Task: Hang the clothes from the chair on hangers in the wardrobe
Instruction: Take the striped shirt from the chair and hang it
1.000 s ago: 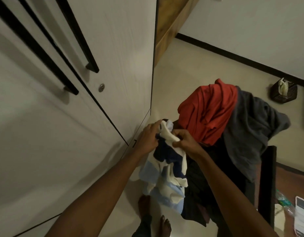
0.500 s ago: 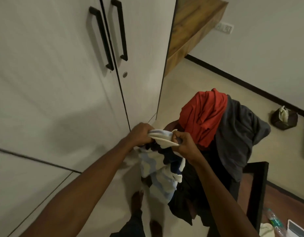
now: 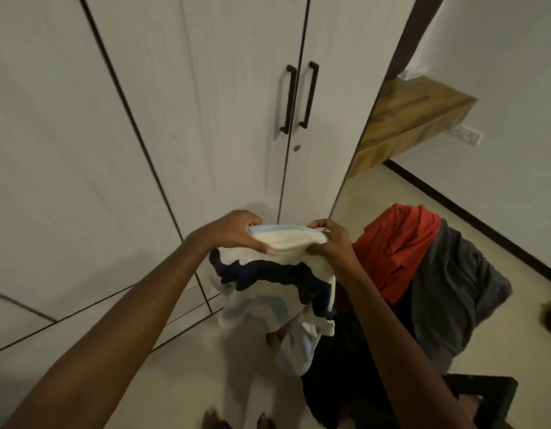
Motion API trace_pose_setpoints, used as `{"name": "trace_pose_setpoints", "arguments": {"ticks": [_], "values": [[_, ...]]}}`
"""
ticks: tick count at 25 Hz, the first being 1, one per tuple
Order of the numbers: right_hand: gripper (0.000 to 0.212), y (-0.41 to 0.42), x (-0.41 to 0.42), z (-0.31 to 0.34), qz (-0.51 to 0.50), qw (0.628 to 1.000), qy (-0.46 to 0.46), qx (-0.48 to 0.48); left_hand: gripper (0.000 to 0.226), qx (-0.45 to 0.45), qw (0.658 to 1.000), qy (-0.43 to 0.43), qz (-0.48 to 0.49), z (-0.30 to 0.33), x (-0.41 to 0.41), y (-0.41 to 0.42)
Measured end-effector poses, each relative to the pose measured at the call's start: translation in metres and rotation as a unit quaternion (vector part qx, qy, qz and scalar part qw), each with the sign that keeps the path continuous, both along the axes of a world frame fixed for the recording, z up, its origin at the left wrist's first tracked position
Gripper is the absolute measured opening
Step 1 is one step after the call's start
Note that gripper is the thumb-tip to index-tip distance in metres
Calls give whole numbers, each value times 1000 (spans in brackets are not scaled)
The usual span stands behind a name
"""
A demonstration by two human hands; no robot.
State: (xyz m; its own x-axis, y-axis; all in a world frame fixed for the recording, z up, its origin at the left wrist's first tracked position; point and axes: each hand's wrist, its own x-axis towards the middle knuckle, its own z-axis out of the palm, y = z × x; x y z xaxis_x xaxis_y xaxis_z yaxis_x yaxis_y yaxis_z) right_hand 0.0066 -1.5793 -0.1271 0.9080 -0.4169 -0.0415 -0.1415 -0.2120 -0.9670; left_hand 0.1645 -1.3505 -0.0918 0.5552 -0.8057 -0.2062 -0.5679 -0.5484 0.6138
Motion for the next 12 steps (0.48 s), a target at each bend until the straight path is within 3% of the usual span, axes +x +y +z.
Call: {"name": "trace_pose_setpoints", "arguments": {"ticks": [2,5,9,10,12], "values": [[31,26,12,12,28,999,5,-33,49,-39,997,-12,64,15,-2,37],[14,78,26,24,120,989,10,-84,41,-17,991,-63,115,32,-10,106],[19,149,36,44,210,976,-2,-55,35,56,982,-86,160,31,-35,208],[16,169,36,48,245,969,1,-37,27,61,976,-87,190,28,-46,232],[21,214,32,51,303,953,10,18,32,59,960,-85,260,24,-74,281]]}}
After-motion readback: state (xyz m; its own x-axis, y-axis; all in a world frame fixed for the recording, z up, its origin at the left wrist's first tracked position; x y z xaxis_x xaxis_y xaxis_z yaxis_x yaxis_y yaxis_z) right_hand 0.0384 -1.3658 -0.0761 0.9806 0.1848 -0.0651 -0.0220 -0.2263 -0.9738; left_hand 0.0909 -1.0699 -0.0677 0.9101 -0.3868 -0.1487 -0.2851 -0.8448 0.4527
